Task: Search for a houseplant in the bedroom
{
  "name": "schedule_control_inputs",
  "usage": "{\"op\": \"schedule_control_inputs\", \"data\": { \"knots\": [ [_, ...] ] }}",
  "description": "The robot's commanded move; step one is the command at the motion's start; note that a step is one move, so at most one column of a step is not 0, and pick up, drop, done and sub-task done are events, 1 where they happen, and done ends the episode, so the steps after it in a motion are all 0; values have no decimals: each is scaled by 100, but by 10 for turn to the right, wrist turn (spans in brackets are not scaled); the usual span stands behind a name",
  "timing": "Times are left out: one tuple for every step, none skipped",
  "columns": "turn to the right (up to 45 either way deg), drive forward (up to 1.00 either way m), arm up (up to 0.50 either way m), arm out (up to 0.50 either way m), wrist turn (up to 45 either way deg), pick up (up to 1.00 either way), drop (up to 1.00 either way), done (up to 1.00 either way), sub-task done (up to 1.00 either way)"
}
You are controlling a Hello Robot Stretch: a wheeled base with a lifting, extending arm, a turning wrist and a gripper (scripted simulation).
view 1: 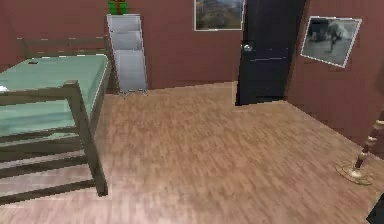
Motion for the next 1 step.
{"op": "schedule_control_inputs", "data": {
  "knots": [
    [60, 0, 0, 0, 0, 0, 0, 0, 0]
  ]
}}
